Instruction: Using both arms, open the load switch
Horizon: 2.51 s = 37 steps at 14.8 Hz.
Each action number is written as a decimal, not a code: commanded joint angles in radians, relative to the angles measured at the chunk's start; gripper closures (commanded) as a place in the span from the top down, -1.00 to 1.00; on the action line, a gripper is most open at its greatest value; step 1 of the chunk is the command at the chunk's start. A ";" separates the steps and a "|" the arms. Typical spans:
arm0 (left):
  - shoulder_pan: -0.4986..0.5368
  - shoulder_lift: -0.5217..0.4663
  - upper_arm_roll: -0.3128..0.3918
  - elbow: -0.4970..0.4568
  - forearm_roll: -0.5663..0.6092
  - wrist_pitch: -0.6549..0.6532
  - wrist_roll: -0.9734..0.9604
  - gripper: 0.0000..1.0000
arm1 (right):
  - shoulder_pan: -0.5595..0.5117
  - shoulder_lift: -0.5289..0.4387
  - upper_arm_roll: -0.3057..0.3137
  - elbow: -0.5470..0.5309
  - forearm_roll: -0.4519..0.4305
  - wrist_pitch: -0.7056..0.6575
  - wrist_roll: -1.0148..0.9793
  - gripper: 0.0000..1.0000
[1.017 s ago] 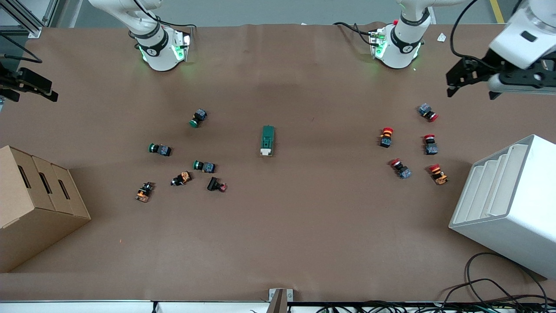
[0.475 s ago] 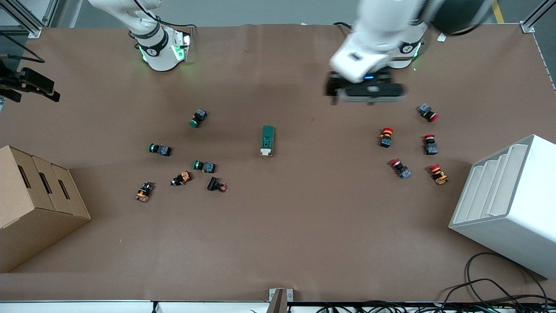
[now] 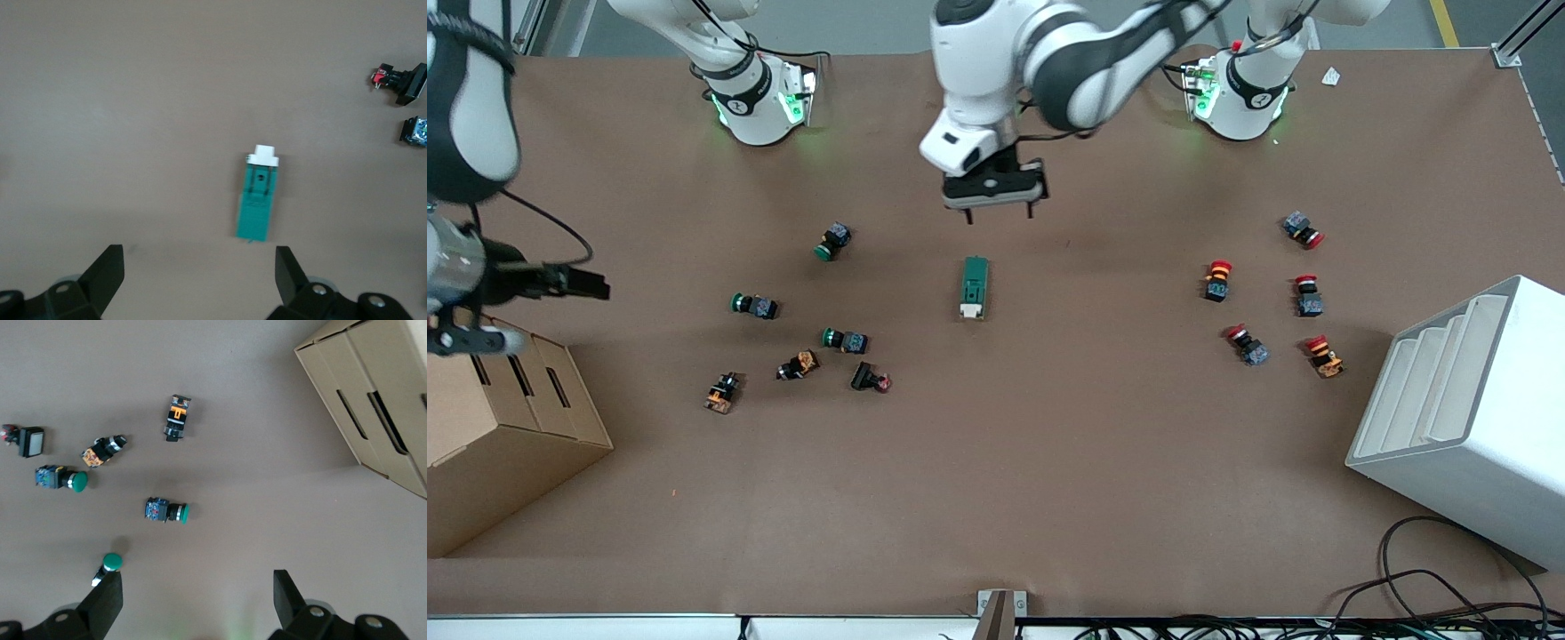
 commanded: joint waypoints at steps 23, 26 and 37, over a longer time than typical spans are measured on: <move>-0.208 0.383 0.030 -0.219 1.280 -0.074 -1.018 0.99 | 0.620 0.573 0.082 0.187 0.319 0.304 1.840 1.00; -0.241 0.403 0.070 -0.221 1.332 -0.084 -1.076 0.99 | 0.645 0.587 0.082 0.184 0.317 0.319 1.880 1.00; -0.301 0.423 0.135 -0.215 1.348 -0.083 -1.127 0.99 | 0.598 0.562 0.134 0.216 0.328 0.116 1.829 1.00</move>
